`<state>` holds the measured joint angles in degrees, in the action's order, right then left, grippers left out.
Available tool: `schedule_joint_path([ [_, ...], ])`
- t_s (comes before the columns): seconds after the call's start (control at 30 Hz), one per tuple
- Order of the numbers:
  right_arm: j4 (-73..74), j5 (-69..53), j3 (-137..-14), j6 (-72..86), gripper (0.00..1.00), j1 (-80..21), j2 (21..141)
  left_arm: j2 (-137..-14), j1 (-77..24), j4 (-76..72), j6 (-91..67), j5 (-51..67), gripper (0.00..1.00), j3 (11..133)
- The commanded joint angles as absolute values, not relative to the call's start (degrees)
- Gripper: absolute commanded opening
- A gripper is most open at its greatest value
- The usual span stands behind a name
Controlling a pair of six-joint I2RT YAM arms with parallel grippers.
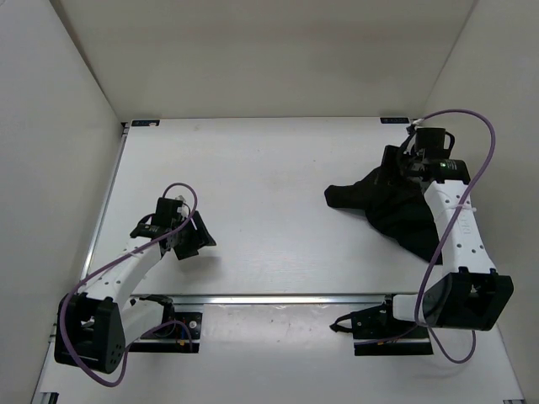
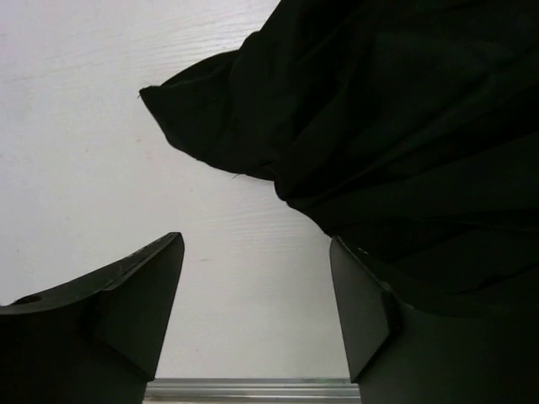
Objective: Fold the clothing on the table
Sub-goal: Move the skirt to the center of the board
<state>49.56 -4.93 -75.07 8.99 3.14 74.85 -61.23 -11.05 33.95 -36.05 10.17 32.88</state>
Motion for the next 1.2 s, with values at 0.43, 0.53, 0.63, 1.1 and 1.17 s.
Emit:
schedule_joint_path([
  [0.43, 36.4, 6.4, -67.3, 13.1, 0.92, 3.9, 93.6, -60.7, -10.8, 32.0, -36.3, 10.8, 0.72, 32.1],
  [0.53, 35.3, 4.8, -68.5, 13.4, 0.85, 3.3, 97.7, -61.0, -11.2, 31.9, -36.4, 11.4, 0.72, 31.7],
  [0.63, 36.4, 3.4, -70.8, 13.2, 0.73, 2.3, 102.2, -61.3, -11.3, 31.9, -36.2, 11.2, 0.72, 31.6],
  [1.1, 32.8, -11.2, -93.4, 15.0, 0.0, -13.9, 81.6, -56.4, -8.3, 35.2, -36.1, 5.7, 0.71, 33.9],
  [1.17, 33.7, -13.9, -95.4, 15.2, 0.0, -16.0, 81.6, -54.2, -7.0, 36.1, -36.4, 4.2, 0.72, 35.2],
])
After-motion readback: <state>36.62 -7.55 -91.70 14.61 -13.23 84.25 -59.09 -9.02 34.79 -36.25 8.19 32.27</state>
